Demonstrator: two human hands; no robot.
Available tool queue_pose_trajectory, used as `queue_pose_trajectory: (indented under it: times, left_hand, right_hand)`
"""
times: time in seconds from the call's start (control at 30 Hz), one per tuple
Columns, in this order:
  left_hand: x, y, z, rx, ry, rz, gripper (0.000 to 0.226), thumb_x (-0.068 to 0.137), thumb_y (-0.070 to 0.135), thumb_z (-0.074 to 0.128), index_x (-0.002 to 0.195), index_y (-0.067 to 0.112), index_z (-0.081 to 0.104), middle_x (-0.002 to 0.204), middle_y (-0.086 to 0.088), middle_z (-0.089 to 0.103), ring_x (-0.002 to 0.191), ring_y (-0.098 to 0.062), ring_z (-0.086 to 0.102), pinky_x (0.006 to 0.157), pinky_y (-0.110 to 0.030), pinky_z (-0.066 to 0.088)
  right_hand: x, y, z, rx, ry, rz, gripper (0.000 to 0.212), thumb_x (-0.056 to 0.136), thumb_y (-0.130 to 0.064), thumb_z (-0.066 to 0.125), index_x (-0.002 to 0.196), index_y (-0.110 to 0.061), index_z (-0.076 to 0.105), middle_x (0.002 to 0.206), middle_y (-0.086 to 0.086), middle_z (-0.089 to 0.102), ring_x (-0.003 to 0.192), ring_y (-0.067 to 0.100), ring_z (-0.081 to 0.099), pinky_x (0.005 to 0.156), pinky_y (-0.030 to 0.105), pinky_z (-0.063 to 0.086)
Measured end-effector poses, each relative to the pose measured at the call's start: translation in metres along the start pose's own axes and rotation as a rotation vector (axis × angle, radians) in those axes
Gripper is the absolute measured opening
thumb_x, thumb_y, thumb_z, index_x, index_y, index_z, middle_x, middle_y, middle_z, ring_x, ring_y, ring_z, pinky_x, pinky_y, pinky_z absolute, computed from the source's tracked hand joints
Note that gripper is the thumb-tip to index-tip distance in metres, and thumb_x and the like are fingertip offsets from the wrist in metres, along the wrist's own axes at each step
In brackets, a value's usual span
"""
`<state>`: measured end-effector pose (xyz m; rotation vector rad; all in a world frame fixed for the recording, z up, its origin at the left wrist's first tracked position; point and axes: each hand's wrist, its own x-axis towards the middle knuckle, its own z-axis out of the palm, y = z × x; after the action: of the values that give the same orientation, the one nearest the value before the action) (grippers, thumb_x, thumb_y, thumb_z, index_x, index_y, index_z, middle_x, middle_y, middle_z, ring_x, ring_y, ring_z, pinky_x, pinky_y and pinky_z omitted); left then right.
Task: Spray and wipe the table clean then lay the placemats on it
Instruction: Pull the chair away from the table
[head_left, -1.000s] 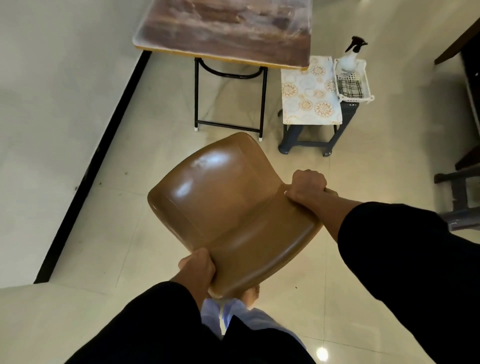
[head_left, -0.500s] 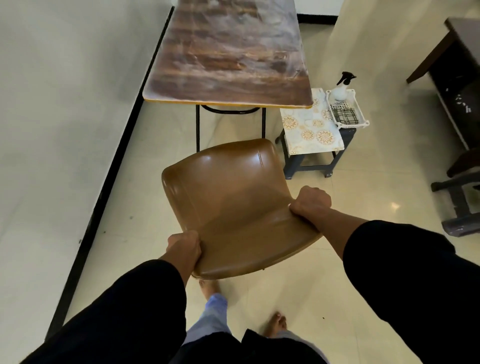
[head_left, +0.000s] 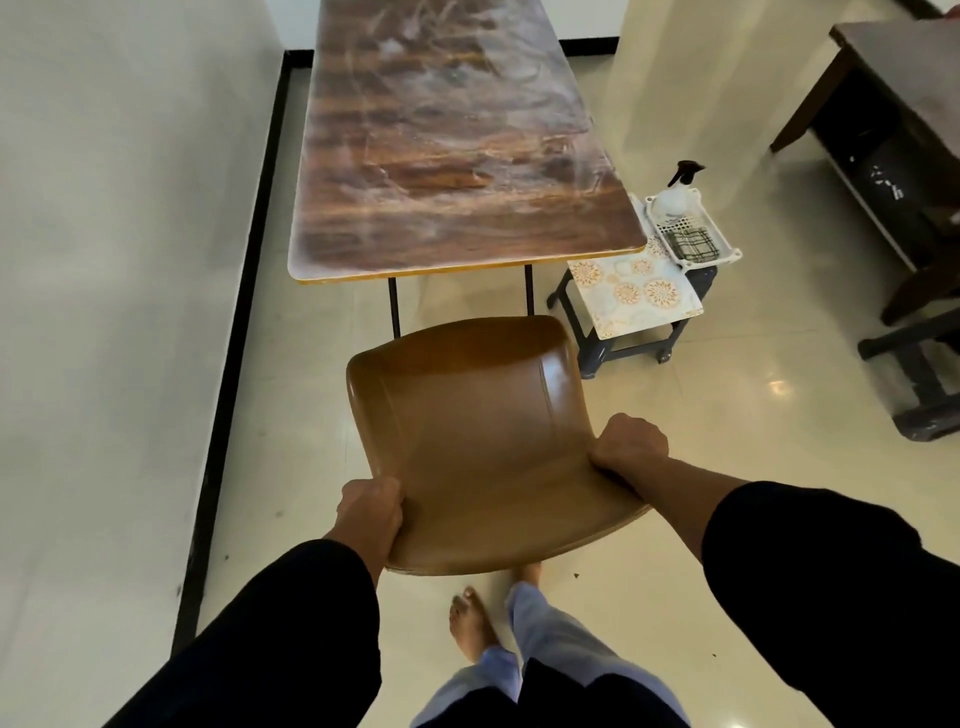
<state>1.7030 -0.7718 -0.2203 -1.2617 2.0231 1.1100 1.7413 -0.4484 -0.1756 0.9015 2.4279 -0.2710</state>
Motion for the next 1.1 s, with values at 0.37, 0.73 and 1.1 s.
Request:
queue_pose_trajectory:
  times: [0.37, 0.73, 1.1]
  left_hand:
    - [0.03, 0.055, 0.018, 0.127, 0.037, 0.02, 0.012, 0.085, 0.01, 0.073, 0.091, 0.006, 0.063, 0.086, -0.014, 0.071, 0.08, -0.036, 0.07, 0.088, -0.048, 0.063]
    - [0.052, 0.082, 0.022, 0.217, 0.058, 0.066, 0.015, 0.091, 0.019, 0.07, 0.099, 0.008, 0.063, 0.091, -0.013, 0.069, 0.083, -0.034, 0.069, 0.091, -0.05, 0.062]
    - [0.073, 0.079, 0.021, 0.247, 0.043, 0.057, 0.024, 0.096, 0.026, 0.074, 0.1, 0.006, 0.062, 0.087, -0.013, 0.066, 0.086, -0.036, 0.069, 0.094, -0.051, 0.06]
  right_hand:
    - [0.039, -0.03, -0.016, 0.018, -0.014, 0.066, 0.018, 0.097, -0.028, 0.057, 0.083, -0.018, 0.057, 0.084, 0.001, 0.063, 0.074, 0.018, 0.06, 0.071, 0.033, 0.053]
    - [0.062, -0.047, -0.009, 0.054, -0.008, 0.076, 0.013, 0.098, -0.03, 0.059, 0.092, -0.019, 0.057, 0.084, 0.0, 0.059, 0.081, 0.022, 0.06, 0.07, 0.032, 0.047]
    - [0.067, -0.062, -0.004, 0.028, 0.007, 0.057, 0.016, 0.102, -0.031, 0.058, 0.092, -0.019, 0.054, 0.074, -0.003, 0.05, 0.074, 0.017, 0.056, 0.07, 0.03, 0.046]
